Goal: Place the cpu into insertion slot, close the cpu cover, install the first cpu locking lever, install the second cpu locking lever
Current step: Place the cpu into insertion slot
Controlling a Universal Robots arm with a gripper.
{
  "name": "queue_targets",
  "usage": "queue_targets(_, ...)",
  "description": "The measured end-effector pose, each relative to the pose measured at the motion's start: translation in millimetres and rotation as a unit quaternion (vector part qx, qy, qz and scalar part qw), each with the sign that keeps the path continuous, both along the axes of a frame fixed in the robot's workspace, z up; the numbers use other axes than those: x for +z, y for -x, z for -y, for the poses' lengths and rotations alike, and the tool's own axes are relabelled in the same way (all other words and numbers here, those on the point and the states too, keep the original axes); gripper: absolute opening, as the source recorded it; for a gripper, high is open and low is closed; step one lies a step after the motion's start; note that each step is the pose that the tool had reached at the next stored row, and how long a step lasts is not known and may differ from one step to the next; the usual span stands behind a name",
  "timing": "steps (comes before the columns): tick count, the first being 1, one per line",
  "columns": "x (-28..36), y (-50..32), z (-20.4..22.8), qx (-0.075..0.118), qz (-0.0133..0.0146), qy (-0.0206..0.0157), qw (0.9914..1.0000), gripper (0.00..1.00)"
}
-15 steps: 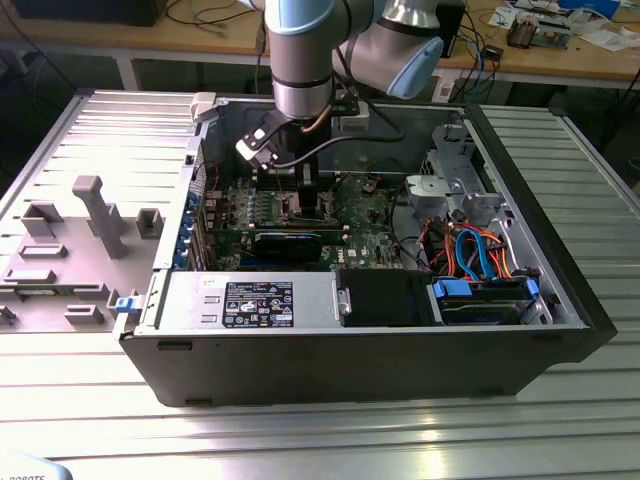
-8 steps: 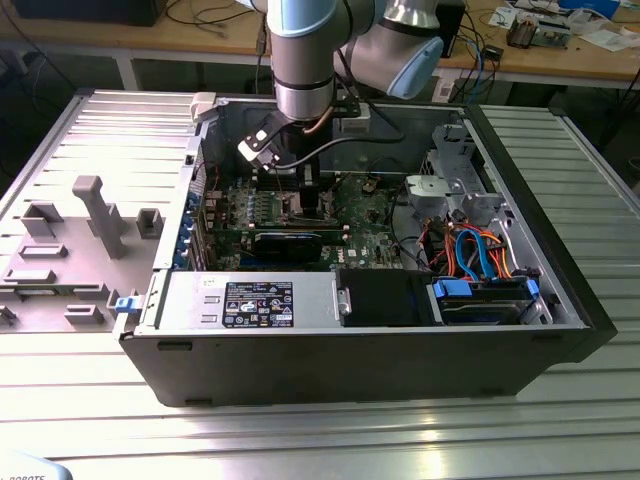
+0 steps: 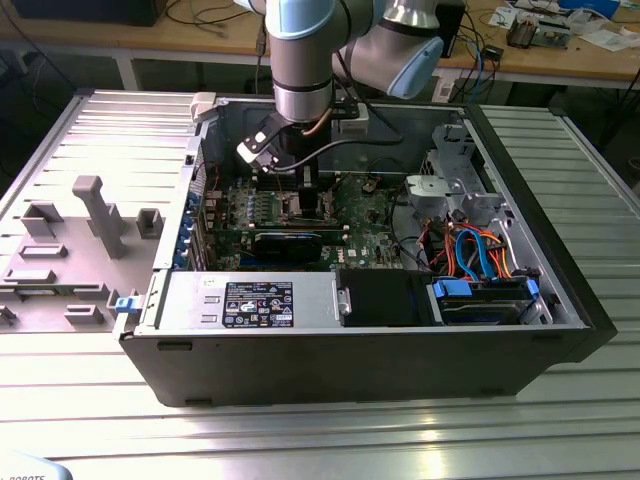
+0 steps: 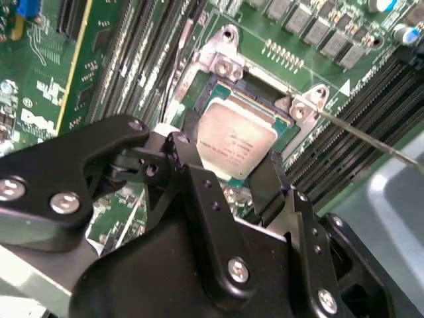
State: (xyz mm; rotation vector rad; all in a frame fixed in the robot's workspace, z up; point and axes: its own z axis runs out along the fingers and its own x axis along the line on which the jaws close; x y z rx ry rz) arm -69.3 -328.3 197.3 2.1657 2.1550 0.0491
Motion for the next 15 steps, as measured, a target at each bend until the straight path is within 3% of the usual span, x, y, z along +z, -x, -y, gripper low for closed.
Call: queue_targets(15,-2.7,-0.3,-0.3,0.007,0.0005,-0.0004,0.99998,0.55)
